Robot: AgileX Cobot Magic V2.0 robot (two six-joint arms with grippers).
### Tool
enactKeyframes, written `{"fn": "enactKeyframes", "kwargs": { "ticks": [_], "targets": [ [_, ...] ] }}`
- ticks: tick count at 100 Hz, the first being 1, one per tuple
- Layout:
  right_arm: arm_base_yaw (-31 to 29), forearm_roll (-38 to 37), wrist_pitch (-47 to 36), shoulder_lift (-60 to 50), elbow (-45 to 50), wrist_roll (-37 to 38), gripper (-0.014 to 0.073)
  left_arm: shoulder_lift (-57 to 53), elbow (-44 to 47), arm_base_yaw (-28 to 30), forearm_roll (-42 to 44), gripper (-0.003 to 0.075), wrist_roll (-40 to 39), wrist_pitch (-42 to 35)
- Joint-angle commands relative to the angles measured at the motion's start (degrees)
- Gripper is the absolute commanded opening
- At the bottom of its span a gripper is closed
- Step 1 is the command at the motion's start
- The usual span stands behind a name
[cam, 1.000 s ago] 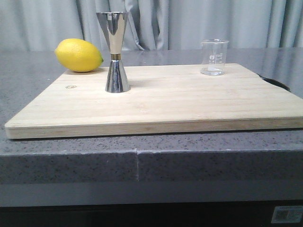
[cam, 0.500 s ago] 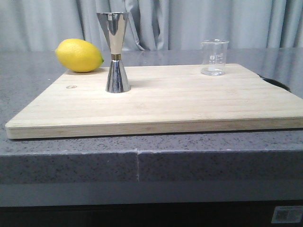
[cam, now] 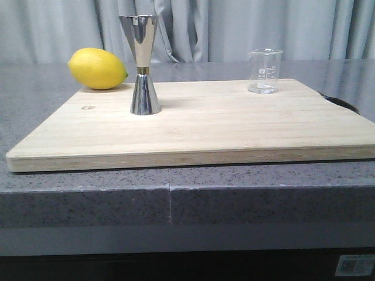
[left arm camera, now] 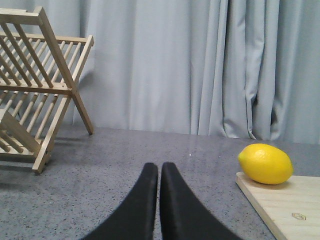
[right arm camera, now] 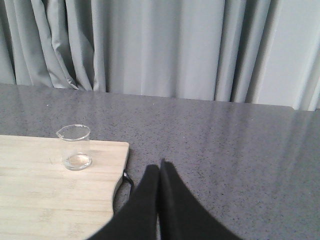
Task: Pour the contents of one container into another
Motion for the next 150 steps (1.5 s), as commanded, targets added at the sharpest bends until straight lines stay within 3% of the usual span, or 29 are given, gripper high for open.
{"fn": "enactKeyframes", "kwargs": {
  "ticks": [1,20,107,150],
  "targets": [
    [-0.3,-0.2,-4.3,0.4,-1.5,-0.1,-0.007,-1.3,1.7,-0.3,-0.7,-0.0019,-0.7,-1.9],
    [-0.3,-0.2,-4.3,0.4,-1.5,-0.1,-0.007,-1.3,1.7,-0.3,-0.7,-0.0019,-0.7,2.4],
    [-0.3,-0.2,-4.3,0.4,-1.5,-0.1,-0.007,-1.3,1.7,-0.3,-2.3,-0.0019,-0.7,1.6],
    [-0.3,-0.2,-4.3,0.4,-1.5,-0.1,-0.007,-1.3,1.7,-3.9,-1.6,-0.0019,-0.7,1.6]
  ]
}}
